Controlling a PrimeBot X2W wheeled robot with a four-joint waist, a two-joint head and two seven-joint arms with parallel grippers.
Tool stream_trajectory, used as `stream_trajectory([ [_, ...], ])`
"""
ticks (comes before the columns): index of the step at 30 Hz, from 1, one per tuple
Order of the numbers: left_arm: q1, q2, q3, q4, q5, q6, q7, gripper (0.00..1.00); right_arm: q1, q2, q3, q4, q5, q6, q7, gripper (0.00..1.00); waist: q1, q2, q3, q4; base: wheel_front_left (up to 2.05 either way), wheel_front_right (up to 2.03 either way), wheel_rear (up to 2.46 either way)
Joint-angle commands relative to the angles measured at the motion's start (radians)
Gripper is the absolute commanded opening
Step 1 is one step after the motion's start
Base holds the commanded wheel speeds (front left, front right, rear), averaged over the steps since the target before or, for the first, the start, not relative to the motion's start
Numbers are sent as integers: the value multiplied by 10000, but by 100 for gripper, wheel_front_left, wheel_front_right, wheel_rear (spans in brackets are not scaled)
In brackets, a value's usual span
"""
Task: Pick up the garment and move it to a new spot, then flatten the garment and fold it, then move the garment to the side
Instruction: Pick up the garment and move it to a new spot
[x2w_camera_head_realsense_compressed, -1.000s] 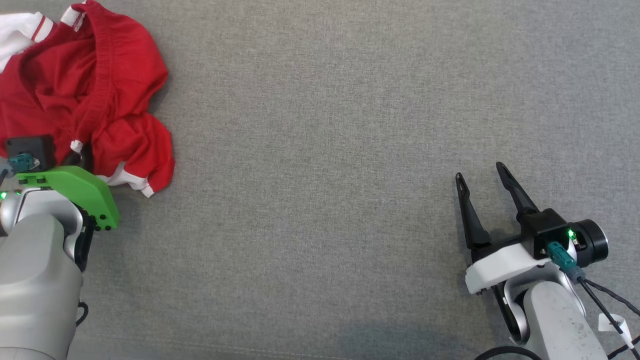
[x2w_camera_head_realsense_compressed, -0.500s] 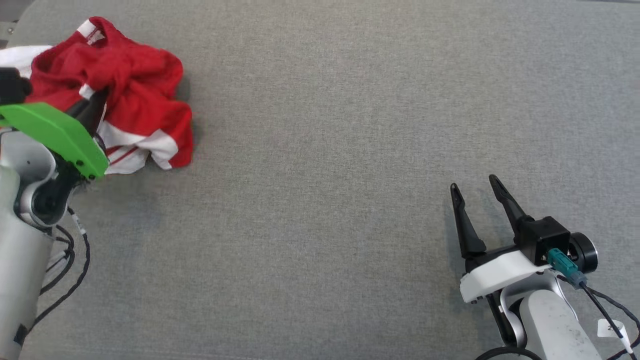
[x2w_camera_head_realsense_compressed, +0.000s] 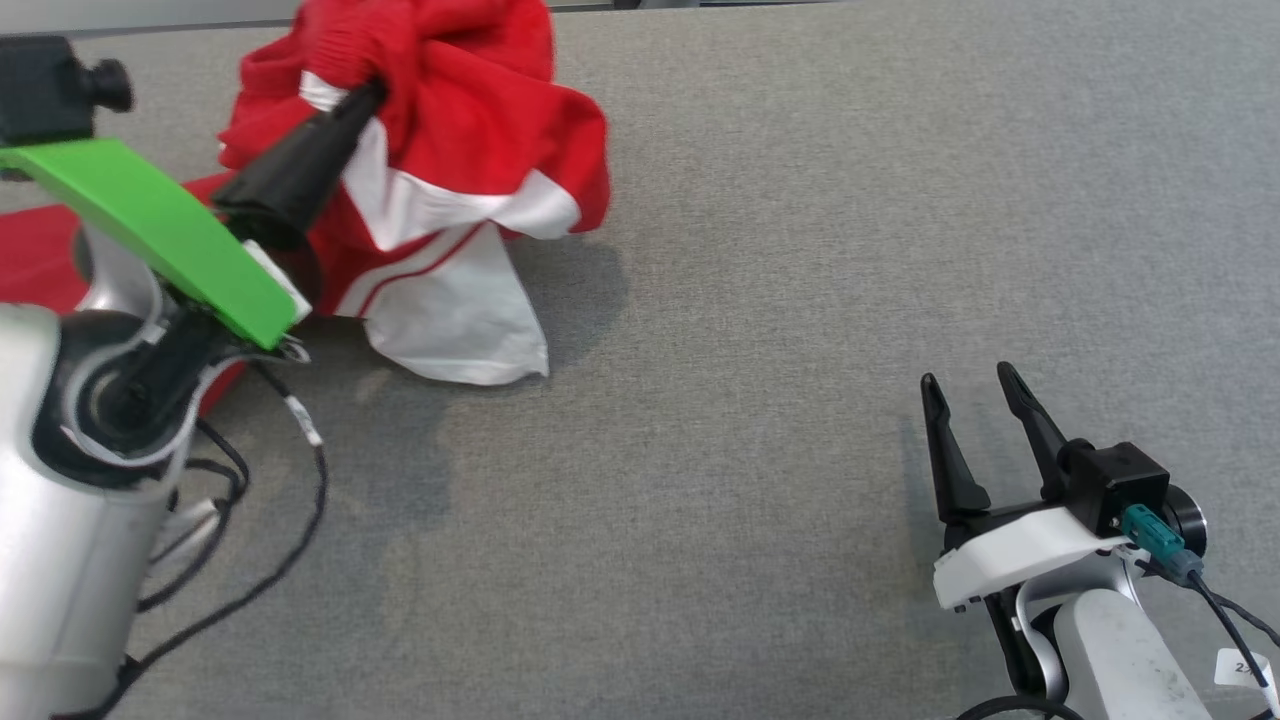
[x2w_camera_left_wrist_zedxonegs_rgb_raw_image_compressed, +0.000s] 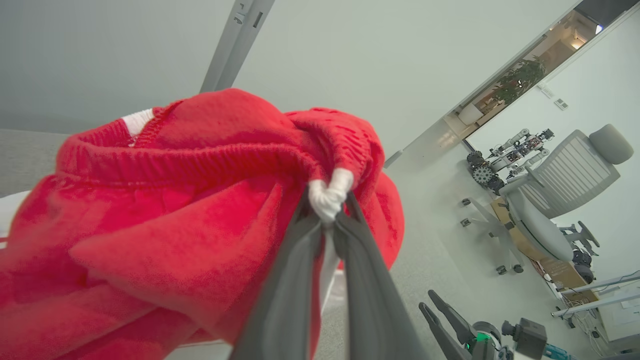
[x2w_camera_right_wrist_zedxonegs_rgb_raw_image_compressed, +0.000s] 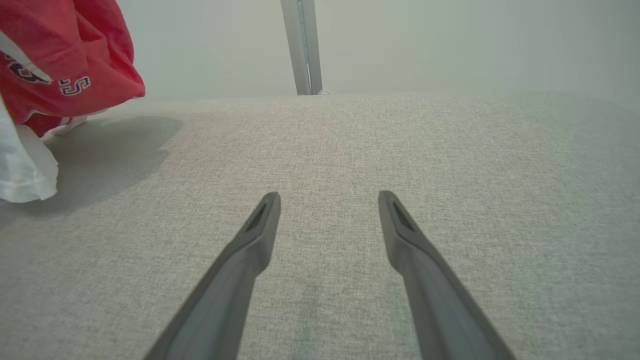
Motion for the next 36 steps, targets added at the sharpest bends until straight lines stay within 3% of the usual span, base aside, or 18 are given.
stream_trajectory([
  [1, 341, -233, -193, -698, -97, 195, 96, 0, 6, -29, -76, -29, 80, -7, -36, 100, 0, 1, 31, -517, 0, 0, 0],
  [6, 661, -1069, -953, -2283, 45, 710, 112, 0, -2, -27, -151, -24, 180, -7, -36, 100, 0, 1, 124, -911, 0, 0, 0],
  [13, 475, -2951, -2180, -3005, 459, 1153, -384, 0, -136, -26, -146, -74, 223, -7, -36, 100, 0, 1, 342, -1283, 0, 0, 0],
  [17, 569, -3473, -2823, -2018, 1163, 1257, -824, 0, -181, -29, -122, -99, 251, -7, -36, 100, 0, 1, 492, -1472, 0, 0, 0],
  [25, 1111, -3553, -3720, 1971, 2400, 1041, -1782, 0, -288, -31, -50, -45, 302, -7, -36, 100, 0, 1, 784, -1691, 0, 0, 0],
  [29, 1048, -3675, -3765, 3524, 2659, 748, -2321, 0, -239, -31, -90, -33, 267, -7, -36, 100, 0, 1, 800, -1674, 0, 0, 0],
  [34, 857, -4056, -3818, 4297, 2518, 182, -2747, 1, -75, -32, -191, 35, 72, -7, -36, 100, 0, 1, 644, -1448, 0, 0, 0],
  [35, 835, -4116, -3812, 4325, 2519, 139, -2857, 18, -69, -31, -186, 54, 56, -7, -36, 100, 0, 1, 592, -1413, 0, 0, 0],
  [36, 840, -4163, -3827, 4320, 2519, 66, -2968, 42, -55, -31, -176, 74, 31, -7, -36, 100, 0, 1, 530, -1381, 0, 0, 0],
])
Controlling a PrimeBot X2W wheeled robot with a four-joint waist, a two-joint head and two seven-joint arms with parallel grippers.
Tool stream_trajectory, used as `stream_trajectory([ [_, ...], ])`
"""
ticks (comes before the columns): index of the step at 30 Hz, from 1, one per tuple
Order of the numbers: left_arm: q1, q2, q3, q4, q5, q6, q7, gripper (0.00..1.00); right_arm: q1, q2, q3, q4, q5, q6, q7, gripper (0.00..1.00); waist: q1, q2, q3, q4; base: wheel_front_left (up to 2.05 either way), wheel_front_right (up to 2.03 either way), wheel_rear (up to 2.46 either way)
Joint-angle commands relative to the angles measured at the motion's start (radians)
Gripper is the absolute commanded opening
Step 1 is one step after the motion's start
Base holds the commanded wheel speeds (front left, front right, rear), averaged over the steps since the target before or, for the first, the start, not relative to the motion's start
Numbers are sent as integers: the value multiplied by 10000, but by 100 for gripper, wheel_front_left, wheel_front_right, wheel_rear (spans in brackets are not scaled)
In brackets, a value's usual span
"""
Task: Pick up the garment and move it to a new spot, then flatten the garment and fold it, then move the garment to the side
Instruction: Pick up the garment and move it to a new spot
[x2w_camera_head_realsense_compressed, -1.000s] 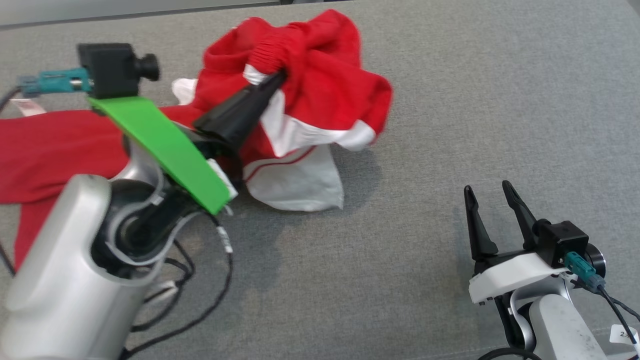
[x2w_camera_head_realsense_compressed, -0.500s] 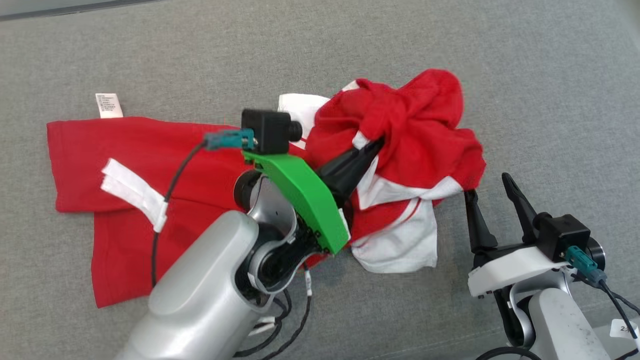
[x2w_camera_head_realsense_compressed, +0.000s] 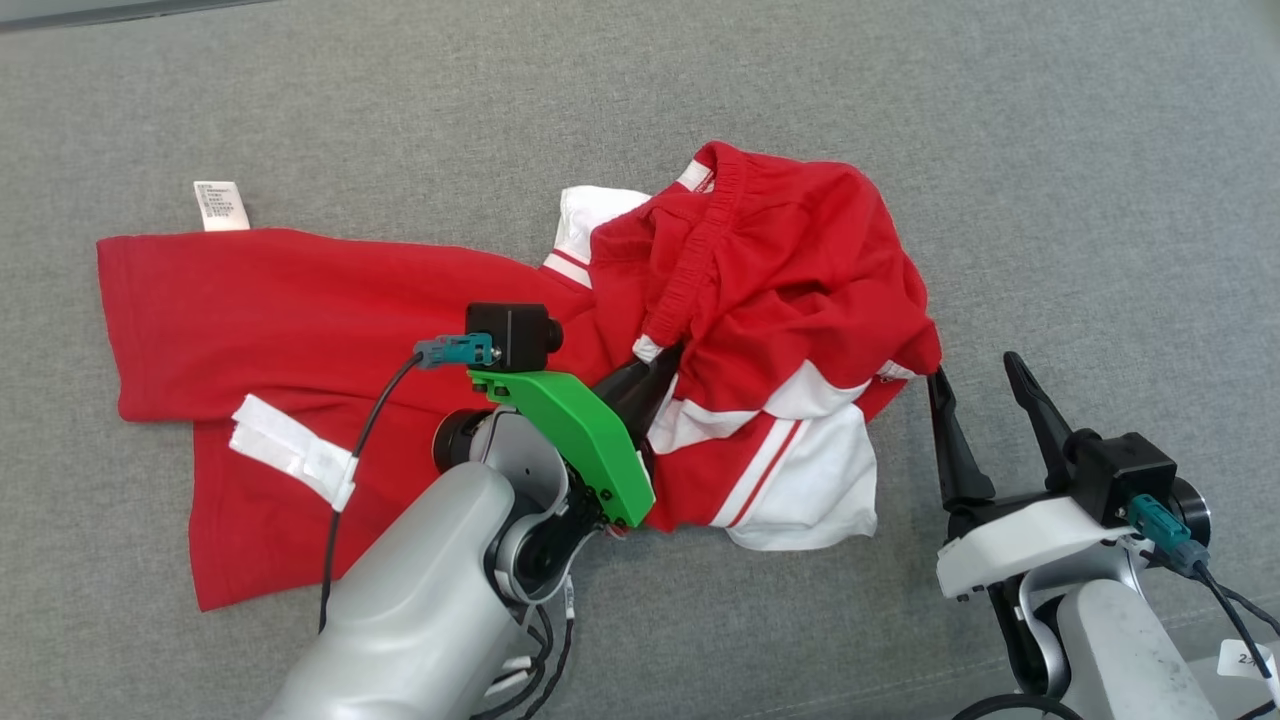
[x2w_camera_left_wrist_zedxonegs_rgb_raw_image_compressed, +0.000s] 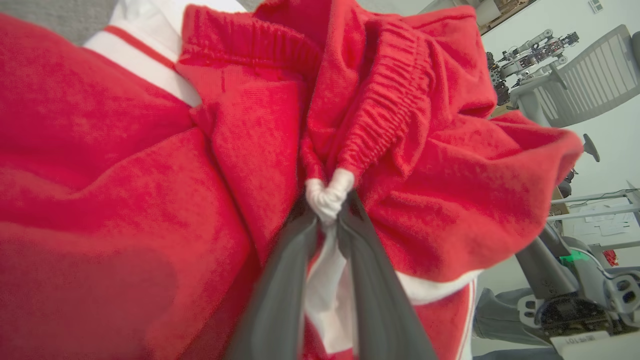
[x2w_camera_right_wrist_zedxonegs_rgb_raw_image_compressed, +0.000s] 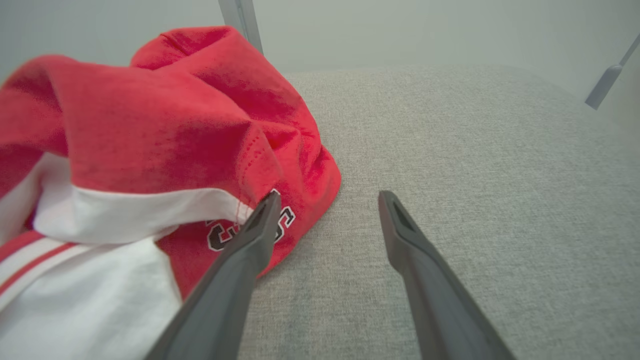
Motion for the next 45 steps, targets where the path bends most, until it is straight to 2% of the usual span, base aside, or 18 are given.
stream_trajectory([
  [1, -17, -64, -19, -65, 36, -127, -174, 62, 133, -32, 9, 40, -52, -7, -38, 100, 0, 0, -193, 119, 0, 0, 0],
  [2, 13, -45, -60, -120, 174, -141, -329, 100, 168, -34, 12, 64, -56, -7, -38, 100, 0, 0, -288, 145, 0, 0, 0],
  [5, 230, 314, -360, -507, 813, -61, -822, 100, 348, -32, 8, 131, 140, -7, -38, 100, 0, 0, -655, 180, 0, 0, 0],
  [8, 574, 1055, -740, -1382, 1652, 242, -1112, 100, 572, -35, -4, 155, 143, -7, -38, 100, 0, 0, -1030, 194, 0, 0, 0],
  [9, 574, 1055, -740, -1382, 1652, 242, -1112, 100, 572, -35, -4, 155, 143, -7, -38, 100, 0, 0, -1030, 194, 0, 0, 0],
  [13, 1093, 2354, -893, -2544, 2288, 892, -827, 100, 863, -29, -90, 164, 69, -7, -38, 100, 0, 0, -1353, 343, 0, 0, 0],
  [16, 1219, 3287, -1108, -2810, 2768, 1203, -362, 100, 916, -29, -69, 145, 6, -7, -38, 100, 0, 0, -1417, 469, 0, 0, 0],
  [18, 1133, 3775, -1379, -2736, 3097, 1209, 106, 100, 899, -31, -25, 164, -16, -7, -38, 100, 0, 0, -1421, 521, 0, 0, 0],
  [22, 306, 4443, -1936, -2507, 3974, 933, 887, 100, 685, -32, 47, 142, -14, -7, -38, 100, 0, 0, -1232, 571, 0, 0, 0],
  [28, -839, 4383, -2252, -1840, 4565, 626, 1607, 100, 493, -36, 190, 104, 197, -7, -38, 100, 0, 0, -877, 398, 0, 0, 0],
  [35, -2142, 4130, -2785, -765, 5283, -46, 2019, 100, 428, -33, 232, 161, 328, -7, -38, 100, 0, 0, -470, 78, 0, 0, 0],
  [39, -2513, 3994, -3275, -244, 5106, -536, 2451, 100, 391, -31, 211, 183, 376, -7, -38, 100, 0, 0, -343, -62, 0, 0, 0],
  [45, -2634, 3904, -3975, 593, 4823, -721, 2748, 100, 273, -30, 223, 206, 446, -7, -38, 100, 0, 0, -286, -207, 0, 0, 0],
])
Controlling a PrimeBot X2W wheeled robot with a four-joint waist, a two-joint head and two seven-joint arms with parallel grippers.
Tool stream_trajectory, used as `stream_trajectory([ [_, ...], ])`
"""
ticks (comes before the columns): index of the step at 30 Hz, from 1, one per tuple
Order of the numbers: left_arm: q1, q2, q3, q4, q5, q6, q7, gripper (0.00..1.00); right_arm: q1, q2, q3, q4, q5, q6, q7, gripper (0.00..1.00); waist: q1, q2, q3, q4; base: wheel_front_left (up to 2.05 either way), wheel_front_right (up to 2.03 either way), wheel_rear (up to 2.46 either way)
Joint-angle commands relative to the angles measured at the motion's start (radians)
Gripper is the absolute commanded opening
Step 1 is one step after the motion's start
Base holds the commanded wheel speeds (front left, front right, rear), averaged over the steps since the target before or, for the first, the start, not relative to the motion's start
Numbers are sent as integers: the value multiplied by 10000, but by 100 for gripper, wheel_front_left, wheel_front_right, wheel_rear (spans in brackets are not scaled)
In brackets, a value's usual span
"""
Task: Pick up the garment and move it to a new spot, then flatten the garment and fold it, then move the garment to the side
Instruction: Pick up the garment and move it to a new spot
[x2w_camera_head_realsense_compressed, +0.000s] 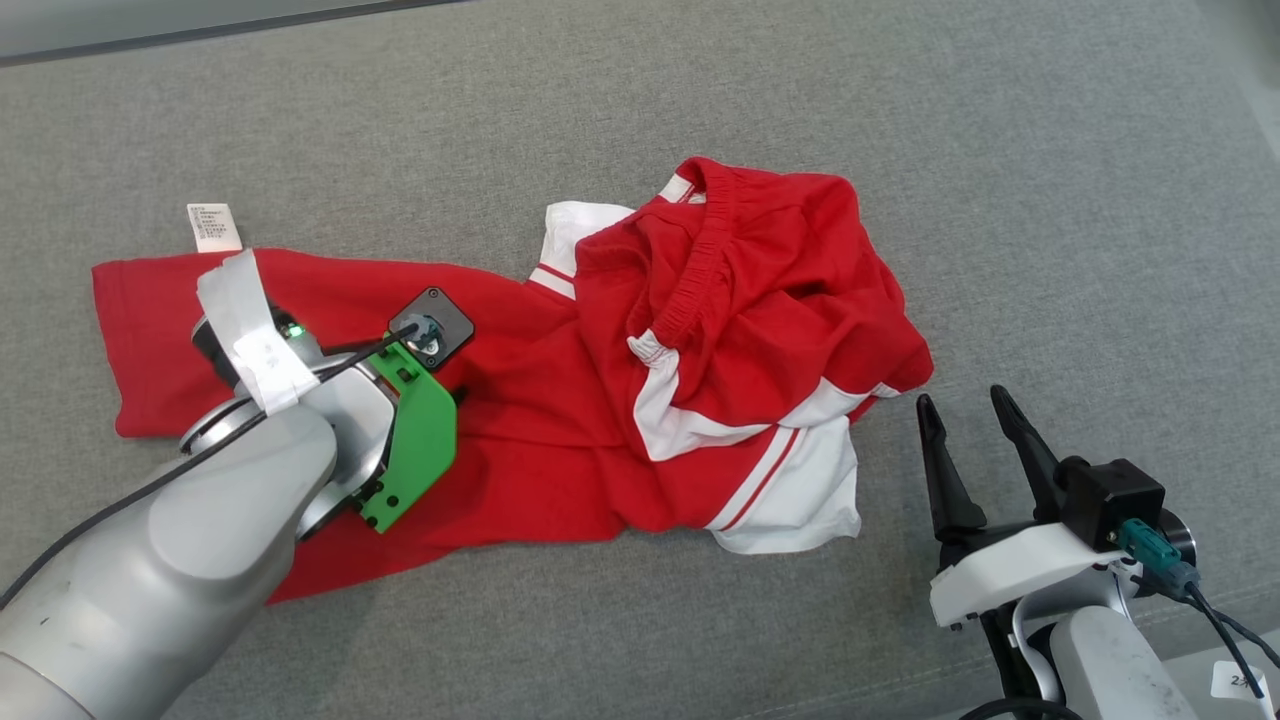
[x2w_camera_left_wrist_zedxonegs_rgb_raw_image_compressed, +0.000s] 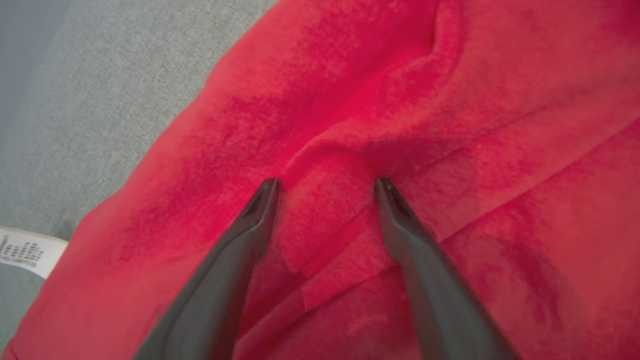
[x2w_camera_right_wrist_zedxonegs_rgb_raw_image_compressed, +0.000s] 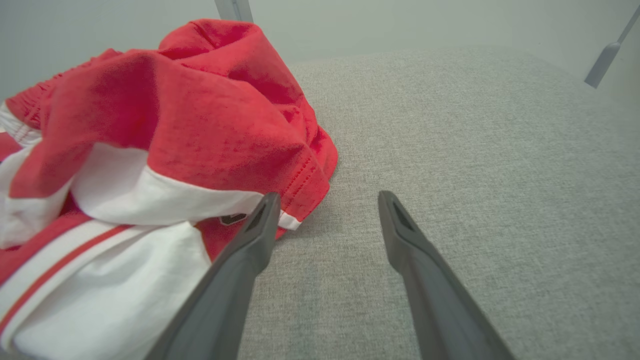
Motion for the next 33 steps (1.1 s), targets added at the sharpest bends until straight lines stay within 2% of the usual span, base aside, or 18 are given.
stream_trajectory([
  [1, 173, -33, -286, 329, -225, -26, 142, 100, -86, -28, -1, 36, 53, -7, -38, 100, 0, 0, -3, -42, 0, 0, 0],
  [2, 267, -78, -287, 395, -416, -35, 58, 100, -80, -28, -3, 43, 61, -7, -38, 100, 0, 0, -16, -45, 0, 0, 0],
  [3, 387, -112, -443, 410, -534, -37, 129, 0, -66, -31, -24, 54, 71, -7, -38, 100, 0, 0, -52, -38, 0, 0, 0],
  [7, 428, 129, -810, -259, -1370, -51, 90, 0, 163, -25, -233, 96, 20, -7, -38, 100, 0, 0, -259, 167, 0, 0, 0],
  [11, 239, 435, -583, -1040, -2111, -48, -215, 0, 347, -31, -370, 174, -74, -7, -38, 100, 0, 0, -493, 395, 0, 0, 0],
  [16, 229, 1734, 706, -3039, -3638, 148, -643, 0, 474, -31, -404, 178, -129, -7, -38, 100, 0, 0, -837, 760, 0, 0, 0],
  [19, 453, 2667, 1453, -4269, -4350, 507, -769, 0, 512, -33, -383, 152, -65, -7, -38, 100, 0, 0, -898, 926, 0, 0, 0],
  [24, 742, 4376, 2673, -5494, -5304, 1311, -1065, 0, 522, -36, -326, 122, -39, -7, -38, 100, 0, 0, -846, 1190, 0, 0, 0],
  [29, 1052, 5780, 3848, -5593, -6128, 2042, -1632, 0, 368, -30, -403, 83, -22, -7, -38, 100, 0, 0, -656, 1393, 0, 0, 0],
  [33, 1211, 6650, 4390, -4583, -6276, 2550, -2012, 0, 232, -33, -378, 92, -46, -7, -38, 100, 0, 0, -484, 1463, 0, 0, 0],
])
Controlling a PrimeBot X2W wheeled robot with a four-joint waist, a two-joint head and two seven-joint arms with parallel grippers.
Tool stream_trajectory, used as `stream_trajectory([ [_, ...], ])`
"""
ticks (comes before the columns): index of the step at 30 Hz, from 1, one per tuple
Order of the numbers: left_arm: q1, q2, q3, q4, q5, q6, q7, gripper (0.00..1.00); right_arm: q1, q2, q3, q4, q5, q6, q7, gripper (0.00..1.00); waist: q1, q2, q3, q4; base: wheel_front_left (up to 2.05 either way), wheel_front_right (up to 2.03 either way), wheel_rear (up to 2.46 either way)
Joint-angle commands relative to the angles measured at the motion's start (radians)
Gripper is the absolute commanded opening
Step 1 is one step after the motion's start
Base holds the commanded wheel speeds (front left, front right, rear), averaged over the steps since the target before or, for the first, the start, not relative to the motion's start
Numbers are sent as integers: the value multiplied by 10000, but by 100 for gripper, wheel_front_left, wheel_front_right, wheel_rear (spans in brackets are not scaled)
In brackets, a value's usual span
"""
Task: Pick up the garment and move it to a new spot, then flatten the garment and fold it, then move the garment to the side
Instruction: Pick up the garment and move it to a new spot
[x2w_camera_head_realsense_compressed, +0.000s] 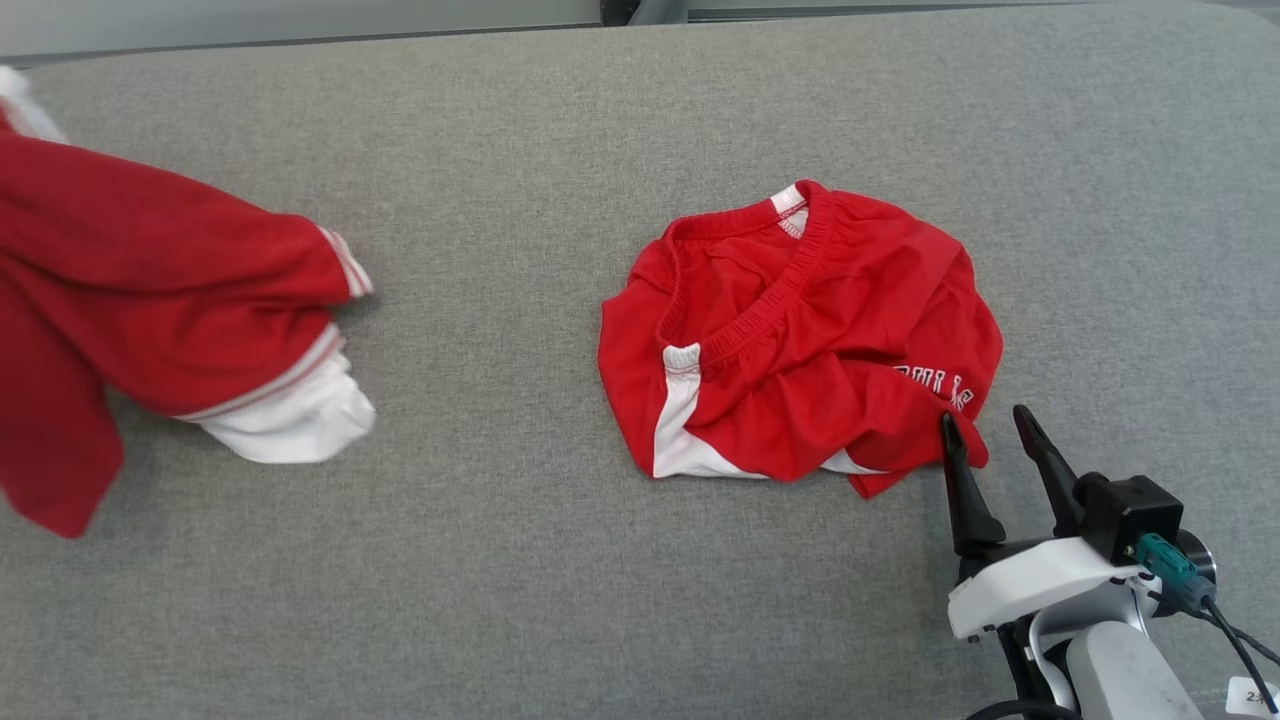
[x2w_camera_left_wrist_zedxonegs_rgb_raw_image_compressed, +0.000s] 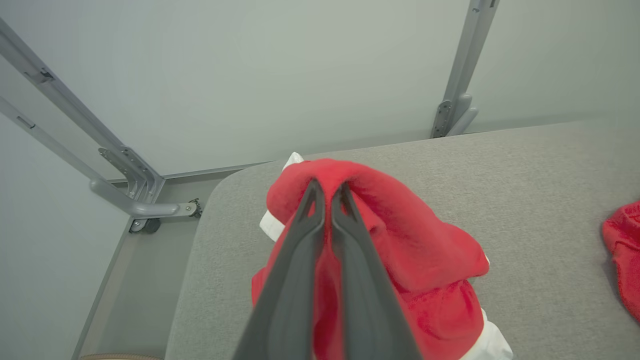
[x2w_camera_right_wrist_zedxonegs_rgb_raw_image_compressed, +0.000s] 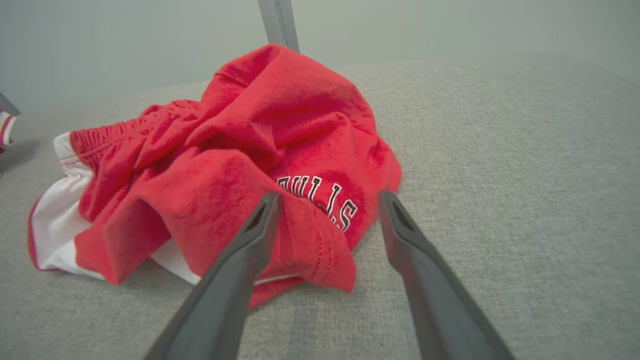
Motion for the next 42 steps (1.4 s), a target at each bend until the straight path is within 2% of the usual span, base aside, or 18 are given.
stream_trajectory([
  [1, 116, 185, 145, 381, -108, 142, -114, 0, -89, -35, 4, -19, -21, -7, -38, 100, 0, 0, 127, 51, 0, 0, 0],
  [5, 271, 450, 373, 2106, -159, 502, -481, 0, -284, -33, 41, -16, -100, -7, -38, 100, 0, 0, 320, 23, 0, 0, 0],
  [7, 287, 271, 519, 2944, -306, 567, -722, 0, -283, -37, 28, -10, -150, -7, -38, 100, 0, 0, 392, 3, 0, 0, 0],
  [9, 295, -68, 641, 3726, -535, 376, -1022, 0, -298, -33, 14, -14, -203, -7, -38, 100, 0, 0, 444, -12, 0, 0, 0],
  [12, 387, -563, 658, 4806, -675, -64, -1421, 0, -299, -30, 7, 11, -260, -7, -38, 100, 0, 0, 525, -45, 0, 0, 0],
  [18, 642, -1904, 1205, 6542, -1841, -1540, -2131, 0, -376, -29, 75, 63, -291, -7, -38, 100, 0, 0, 667, -167, 0, 0, 0],
  [19, 642, -1904, 1205, 6542, -1841, -1540, -2131, 0, -376, -29, 75, 63, -291, -7, -38, 100, 0, 0, 667, -167, 0, 0, 0],
  [22, 566, -2382, 1216, 6964, -1970, -2133, -2391, 0, -387, -34, 7, 66, -319, -7, -38, 100, 0, 0, 714, -160, 0, 0, 0],
  [25, 419, -2711, 1182, 7215, -2087, -2407, -2484, 0, -324, -32, -60, 106, -359, -7, -38, 100, 0, 0, 677, -103, 0, 0, 0],
  [26, 383, -2815, 1100, 7219, -2008, -2461, -2486, 7, -291, -32, -82, 124, -374, -7, -38, 100, 0, 0, 644, -82, 0, 0, 0],
  [27, 333, -2931, 1087, 7220, -2013, -2497, -2575, 38, -281, -34, -93, 143, -356, -7, -38, 100, 0, 0, 607, -63, 0, 0, 0],
  [29, 316, -3083, 1123, 7305, -2150, -2547, -2669, 61, -301, -35, -61, 171, -287, -7, -38, 100, 0, 0, 511, -33, 0, 0, 0],
  [30, 362, -3178, 1106, 7343, -2247, -2539, -2580, 93, -299, -35, -37, 189, -257, -7, -38, 100, 0, 0, 450, -19, 0, 0, 0],
  [31, 421, -3259, 1033, 7286, -2272, -2548, -2445, 100, -294, -34, -17, 205, -241, -7, -38, 100, 0, 0, 389, -9, 0, 0, 0],
  [35, 721, -3225, 817, 6583, -2413, -2551, -2079, 100, -268, -35, 60, 256, -120, -7, -39, 100, 0, 0, 153, 23, 0, 0, 0],
  [38, 974, -2946, 704, 6046, -2390, -2549, -2167, 100, -173, -37, 144, 265, -47, -7, -39, 100, 0, 0, -56, -9, 0, 0, 0],
  [42, 1163, -2534, 593, 5553, -1811, -2543, -3034, 100, -4, -37, 198, 140, -4, -7, -39, 100, 0, 0, -321, -73, 0, 0, 0],
])
